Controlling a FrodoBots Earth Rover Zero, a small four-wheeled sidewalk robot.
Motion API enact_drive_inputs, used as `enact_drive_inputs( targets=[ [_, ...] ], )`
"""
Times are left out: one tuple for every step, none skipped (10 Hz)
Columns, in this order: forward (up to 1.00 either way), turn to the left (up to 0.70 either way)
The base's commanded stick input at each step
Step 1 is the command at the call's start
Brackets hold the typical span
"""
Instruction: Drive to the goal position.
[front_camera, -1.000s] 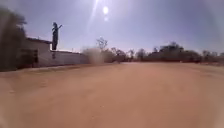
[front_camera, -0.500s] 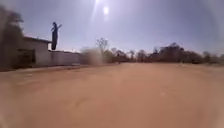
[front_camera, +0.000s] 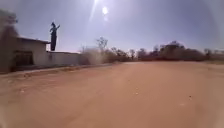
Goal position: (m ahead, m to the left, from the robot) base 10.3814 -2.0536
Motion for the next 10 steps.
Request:
enact_drive_inputs(
  targets=[
    [1.0,0.0],
    [1.0,0.0],
    [1.0,0.0],
    [1.0,0.0],
    [1.0,0.0],
    [1.0,0.0],
    [1.0,0.0],
    [1.0,0.0],
    [1.0,0.0],
    [1.0,0.0]
  ],
)
